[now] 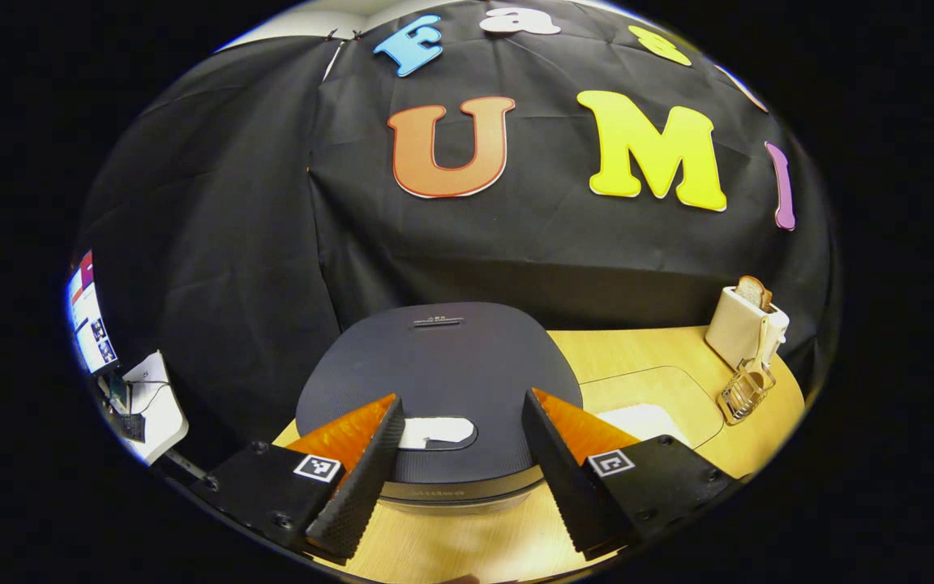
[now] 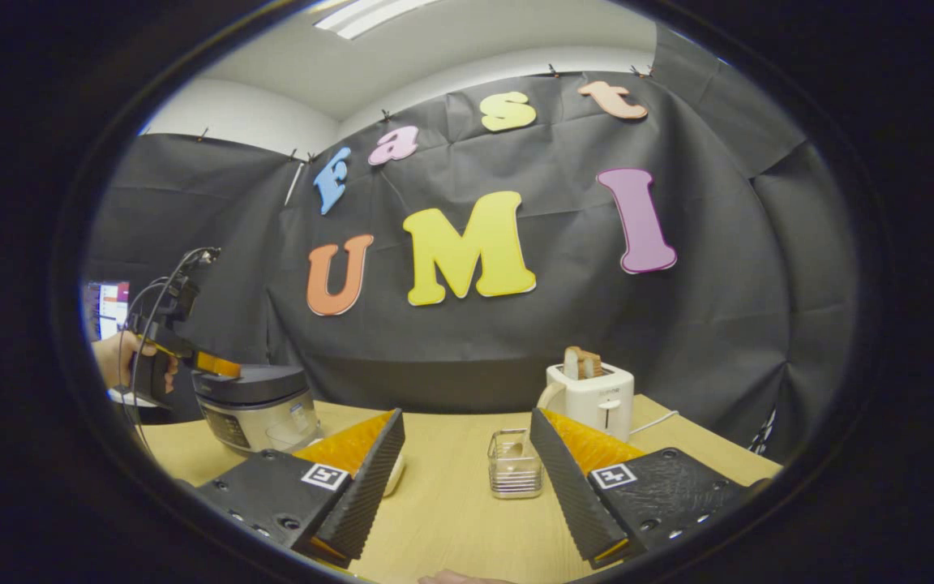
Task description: Close the left gripper, press the button to open the rice cooker; take a wooden spoon from the chopstick holder with the right hand, scoop a spoonful of rice and pour it into the rice cooker, then put the wooden spoon back into the chopstick holder.
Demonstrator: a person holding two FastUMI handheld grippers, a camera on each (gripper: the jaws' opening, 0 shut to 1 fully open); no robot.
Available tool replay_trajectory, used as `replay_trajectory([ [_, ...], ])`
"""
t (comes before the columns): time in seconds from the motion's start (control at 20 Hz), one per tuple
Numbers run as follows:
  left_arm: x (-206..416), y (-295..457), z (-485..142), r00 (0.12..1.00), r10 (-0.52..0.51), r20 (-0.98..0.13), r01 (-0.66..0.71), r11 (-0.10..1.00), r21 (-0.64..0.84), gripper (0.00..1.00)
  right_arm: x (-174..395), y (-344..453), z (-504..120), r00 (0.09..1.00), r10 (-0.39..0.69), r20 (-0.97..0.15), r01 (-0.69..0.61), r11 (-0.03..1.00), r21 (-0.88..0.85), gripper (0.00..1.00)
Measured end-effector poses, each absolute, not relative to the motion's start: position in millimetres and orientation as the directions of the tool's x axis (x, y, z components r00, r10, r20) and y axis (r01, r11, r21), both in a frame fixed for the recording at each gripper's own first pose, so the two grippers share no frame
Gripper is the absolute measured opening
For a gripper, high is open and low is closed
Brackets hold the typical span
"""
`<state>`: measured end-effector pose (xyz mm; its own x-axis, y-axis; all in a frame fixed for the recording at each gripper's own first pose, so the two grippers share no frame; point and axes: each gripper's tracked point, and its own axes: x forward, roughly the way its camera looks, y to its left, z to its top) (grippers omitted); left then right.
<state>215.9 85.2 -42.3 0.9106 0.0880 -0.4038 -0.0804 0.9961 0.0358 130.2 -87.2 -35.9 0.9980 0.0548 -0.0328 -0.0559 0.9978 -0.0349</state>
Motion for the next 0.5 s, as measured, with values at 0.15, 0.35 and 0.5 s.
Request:
replay_trajectory([
  [0.15,203.2,84.0,-40.7,0.92,0.083,-0.383,-0.072,0.996,0.044,0.94,129.2,-86.5,-34.9,0.998,0.054,-0.03,-0.055,0.998,-0.034,0.93],
  [0.35,197.1,83.1,-40.6,0.936,0.083,-0.343,-0.074,0.996,0.039,0.91,126.2,-86.9,-34.6,0.998,0.047,-0.031,-0.048,0.998,-0.048,0.93],
  [0.5,192.3,82.4,-49.8,0.933,0.102,-0.345,-0.096,0.995,0.035,0.89,118.4,-82.7,-35.6,0.998,0.052,-0.035,-0.054,0.996,-0.064,0.92],
])
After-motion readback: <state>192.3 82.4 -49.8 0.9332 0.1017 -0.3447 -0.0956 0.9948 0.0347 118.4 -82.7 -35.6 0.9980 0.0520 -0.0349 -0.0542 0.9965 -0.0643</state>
